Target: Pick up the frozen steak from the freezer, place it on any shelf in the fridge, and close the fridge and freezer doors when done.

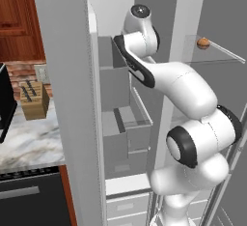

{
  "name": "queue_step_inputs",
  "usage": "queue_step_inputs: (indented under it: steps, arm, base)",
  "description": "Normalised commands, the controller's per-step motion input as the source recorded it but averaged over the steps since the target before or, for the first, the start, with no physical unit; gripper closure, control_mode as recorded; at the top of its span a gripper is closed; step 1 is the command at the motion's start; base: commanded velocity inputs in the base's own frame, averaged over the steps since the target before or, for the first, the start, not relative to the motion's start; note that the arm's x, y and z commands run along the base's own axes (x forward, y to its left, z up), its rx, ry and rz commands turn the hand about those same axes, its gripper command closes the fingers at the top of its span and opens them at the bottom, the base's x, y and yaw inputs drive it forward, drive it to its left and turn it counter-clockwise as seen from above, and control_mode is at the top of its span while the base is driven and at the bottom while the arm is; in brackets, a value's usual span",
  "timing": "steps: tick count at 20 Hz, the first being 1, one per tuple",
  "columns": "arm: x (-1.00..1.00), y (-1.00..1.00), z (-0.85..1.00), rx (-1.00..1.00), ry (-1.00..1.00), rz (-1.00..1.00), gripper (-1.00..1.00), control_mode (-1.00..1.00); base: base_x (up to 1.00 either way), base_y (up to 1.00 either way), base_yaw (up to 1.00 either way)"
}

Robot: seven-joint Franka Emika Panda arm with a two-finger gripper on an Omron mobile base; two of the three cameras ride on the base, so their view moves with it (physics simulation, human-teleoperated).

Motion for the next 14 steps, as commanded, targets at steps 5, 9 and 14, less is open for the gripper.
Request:
queue_step_inputs:
  steps: [5, 9, 14]
  arm:
    - [0.16, -0.09, -0.76, 0.00, 0.12, 0.00, 1.00, -1.00]
    - [-0.19, -0.33, -0.97, 0.00, 0.08, 0.00, 1.00, -1.00]
    - [-0.09, -0.43, -0.75, 0.00, 0.00, 0.00, 1.00, -1.00]
  base:
    - [0.00, 0.00, 0.00]
    - [0.00, 0.00, 0.00]
    - [0.00, 0.00, 0.00]
